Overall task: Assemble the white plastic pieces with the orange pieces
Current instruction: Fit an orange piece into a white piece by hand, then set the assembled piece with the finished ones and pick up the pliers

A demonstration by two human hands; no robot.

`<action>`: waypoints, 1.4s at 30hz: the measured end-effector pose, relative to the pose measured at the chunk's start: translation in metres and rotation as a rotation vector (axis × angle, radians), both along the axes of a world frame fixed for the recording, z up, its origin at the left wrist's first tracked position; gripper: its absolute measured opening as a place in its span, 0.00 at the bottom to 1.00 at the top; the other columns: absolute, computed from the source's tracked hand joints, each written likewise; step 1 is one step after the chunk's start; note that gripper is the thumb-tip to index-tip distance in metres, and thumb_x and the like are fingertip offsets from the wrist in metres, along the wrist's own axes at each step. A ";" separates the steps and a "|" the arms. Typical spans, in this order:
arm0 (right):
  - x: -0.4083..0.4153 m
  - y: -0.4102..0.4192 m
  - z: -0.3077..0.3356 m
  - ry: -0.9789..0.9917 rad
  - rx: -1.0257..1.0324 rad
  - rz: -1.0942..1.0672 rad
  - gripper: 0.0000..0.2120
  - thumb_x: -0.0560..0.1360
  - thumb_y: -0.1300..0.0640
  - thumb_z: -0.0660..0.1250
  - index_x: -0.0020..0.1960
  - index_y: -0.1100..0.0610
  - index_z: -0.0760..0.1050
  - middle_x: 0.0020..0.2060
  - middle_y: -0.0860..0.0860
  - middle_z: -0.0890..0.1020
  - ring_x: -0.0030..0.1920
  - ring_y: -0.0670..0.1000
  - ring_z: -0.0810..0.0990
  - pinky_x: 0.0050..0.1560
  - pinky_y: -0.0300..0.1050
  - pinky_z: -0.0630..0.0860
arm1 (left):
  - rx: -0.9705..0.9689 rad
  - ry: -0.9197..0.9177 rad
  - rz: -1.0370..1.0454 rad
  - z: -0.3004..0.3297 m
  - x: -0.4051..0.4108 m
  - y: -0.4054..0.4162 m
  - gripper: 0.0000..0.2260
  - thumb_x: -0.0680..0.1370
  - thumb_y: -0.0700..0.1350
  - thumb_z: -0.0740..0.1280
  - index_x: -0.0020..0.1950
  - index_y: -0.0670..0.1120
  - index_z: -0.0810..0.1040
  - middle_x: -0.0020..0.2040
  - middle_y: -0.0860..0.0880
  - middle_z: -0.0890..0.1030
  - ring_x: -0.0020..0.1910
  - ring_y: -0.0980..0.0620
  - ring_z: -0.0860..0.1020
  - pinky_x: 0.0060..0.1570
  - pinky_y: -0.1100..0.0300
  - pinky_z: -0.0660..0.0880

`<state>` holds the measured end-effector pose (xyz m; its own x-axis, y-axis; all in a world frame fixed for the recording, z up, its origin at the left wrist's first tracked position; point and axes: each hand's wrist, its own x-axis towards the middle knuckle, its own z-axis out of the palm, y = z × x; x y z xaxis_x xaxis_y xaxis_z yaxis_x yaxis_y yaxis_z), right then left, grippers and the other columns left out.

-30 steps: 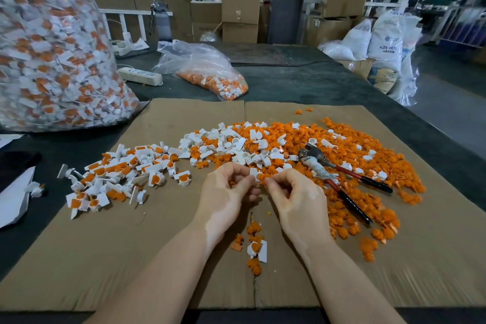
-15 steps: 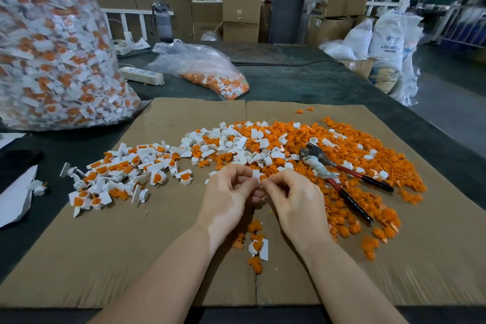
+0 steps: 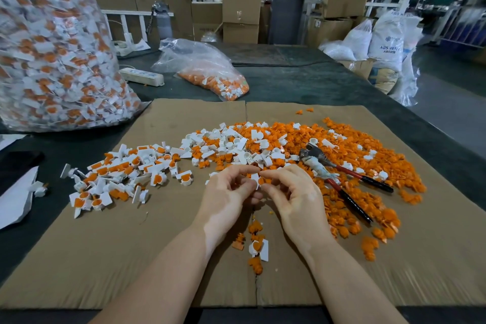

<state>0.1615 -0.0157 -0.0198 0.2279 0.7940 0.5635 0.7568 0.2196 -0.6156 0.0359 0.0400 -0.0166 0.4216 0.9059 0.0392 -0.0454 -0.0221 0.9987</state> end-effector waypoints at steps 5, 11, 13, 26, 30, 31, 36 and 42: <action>0.000 0.001 0.000 -0.015 0.015 -0.005 0.09 0.73 0.63 0.69 0.52 0.55 0.80 0.41 0.44 0.75 0.45 0.45 0.74 0.47 0.37 0.72 | -0.008 -0.030 -0.004 -0.001 0.001 0.000 0.09 0.77 0.35 0.65 0.54 0.45 0.79 0.32 0.48 0.80 0.33 0.53 0.80 0.36 0.62 0.78; -0.001 0.001 0.000 -0.055 0.031 -0.019 0.08 0.72 0.63 0.70 0.50 0.56 0.81 0.41 0.45 0.77 0.46 0.44 0.74 0.47 0.33 0.71 | -0.006 -0.034 0.005 -0.002 0.001 0.000 0.08 0.77 0.35 0.65 0.53 0.45 0.79 0.34 0.45 0.80 0.32 0.53 0.80 0.34 0.65 0.76; 0.000 0.001 0.000 -0.060 0.025 -0.021 0.08 0.72 0.63 0.70 0.50 0.56 0.81 0.41 0.45 0.78 0.46 0.44 0.74 0.48 0.32 0.70 | -0.011 -0.030 0.007 -0.002 0.001 0.000 0.08 0.77 0.36 0.65 0.52 0.45 0.79 0.34 0.45 0.80 0.33 0.53 0.80 0.35 0.64 0.77; -0.001 -0.001 0.002 -0.081 0.005 -0.009 0.08 0.73 0.62 0.70 0.51 0.56 0.80 0.42 0.46 0.79 0.48 0.45 0.74 0.49 0.34 0.71 | 0.107 0.061 0.026 0.001 0.000 -0.002 0.06 0.76 0.40 0.67 0.53 0.45 0.79 0.36 0.43 0.82 0.33 0.53 0.80 0.36 0.61 0.80; 0.001 -0.004 0.003 -0.081 -0.014 -0.061 0.10 0.73 0.57 0.69 0.55 0.55 0.79 0.46 0.46 0.79 0.51 0.45 0.75 0.54 0.38 0.72 | 0.083 0.032 0.030 0.003 0.001 -0.003 0.06 0.77 0.39 0.67 0.53 0.44 0.79 0.37 0.40 0.81 0.31 0.54 0.79 0.34 0.63 0.79; 0.003 -0.005 0.004 -0.082 -0.021 -0.117 0.12 0.74 0.55 0.68 0.56 0.55 0.78 0.48 0.47 0.79 0.53 0.46 0.76 0.57 0.41 0.72 | 0.063 0.014 0.031 0.003 0.001 -0.003 0.06 0.77 0.38 0.67 0.52 0.44 0.78 0.36 0.40 0.80 0.30 0.54 0.79 0.33 0.62 0.79; 0.039 -0.006 0.020 -0.154 -0.294 -0.572 0.21 0.78 0.47 0.60 0.66 0.56 0.70 0.62 0.53 0.75 0.64 0.52 0.70 0.64 0.52 0.63 | 0.056 0.024 0.051 0.002 0.001 -0.002 0.06 0.77 0.38 0.66 0.53 0.44 0.79 0.36 0.44 0.79 0.31 0.56 0.79 0.35 0.61 0.80; 0.081 -0.005 0.033 -0.247 -0.928 -0.626 0.26 0.75 0.41 0.58 0.68 0.53 0.64 0.69 0.54 0.66 0.70 0.58 0.60 0.69 0.67 0.48 | 0.050 0.030 0.057 0.003 0.002 -0.001 0.06 0.77 0.38 0.66 0.52 0.45 0.79 0.37 0.45 0.80 0.31 0.58 0.79 0.35 0.65 0.78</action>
<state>0.2423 -0.0209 0.0136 0.6942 0.7134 -0.0956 0.6961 -0.6992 -0.1630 0.0381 0.0388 -0.0136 0.3712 0.9257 0.0729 -0.0130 -0.0733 0.9972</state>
